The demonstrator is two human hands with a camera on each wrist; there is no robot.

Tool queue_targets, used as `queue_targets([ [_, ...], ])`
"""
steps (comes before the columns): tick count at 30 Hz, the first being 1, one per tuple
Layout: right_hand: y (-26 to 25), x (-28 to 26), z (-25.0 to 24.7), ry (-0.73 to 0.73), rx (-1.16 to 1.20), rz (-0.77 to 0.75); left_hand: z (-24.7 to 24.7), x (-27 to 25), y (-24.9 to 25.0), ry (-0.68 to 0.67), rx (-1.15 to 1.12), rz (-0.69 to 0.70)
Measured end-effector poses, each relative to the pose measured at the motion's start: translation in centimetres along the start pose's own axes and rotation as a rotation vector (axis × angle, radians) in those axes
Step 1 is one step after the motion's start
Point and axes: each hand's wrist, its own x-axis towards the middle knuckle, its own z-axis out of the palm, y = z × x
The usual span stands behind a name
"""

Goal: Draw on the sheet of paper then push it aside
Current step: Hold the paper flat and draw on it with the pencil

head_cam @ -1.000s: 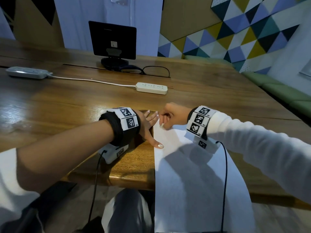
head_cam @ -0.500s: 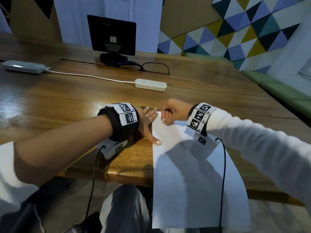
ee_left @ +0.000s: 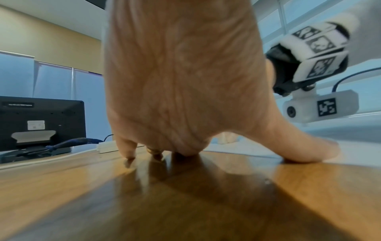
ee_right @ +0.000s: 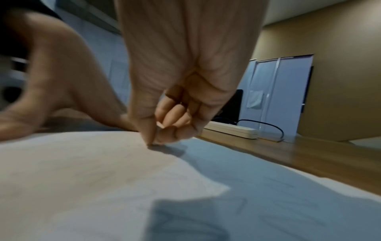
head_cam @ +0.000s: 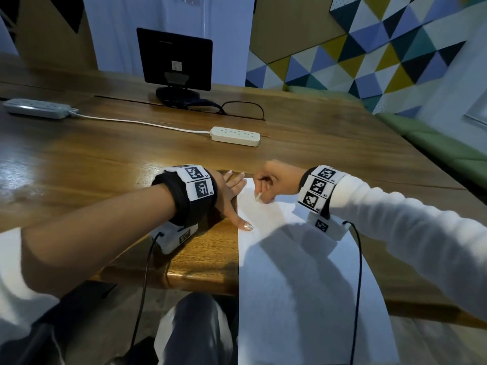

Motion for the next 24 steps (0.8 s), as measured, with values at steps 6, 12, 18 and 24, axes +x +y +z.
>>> queue_targets([
  [6, -0.2, -0.2, -0.2, -0.124, 0.015, -0.003, 0.0, 0.1, 0.0, -0.001, 0.010, -0.001],
  [12, 0.2, 0.0, -0.3, -0.063, 0.001, 0.001, 0.0, 0.2, 0.0, 0.001, 0.001, -0.004],
  [18, 0.9, 0.2, -0.6, 0.000, 0.031, 0.016, 0.0, 0.2, 0.0, -0.008, 0.003, -0.005],
  [24, 1.0, -0.3, -0.9, -0.075, 0.034, 0.011, 0.0, 0.2, -0.1, -0.012, -0.009, 0.000],
])
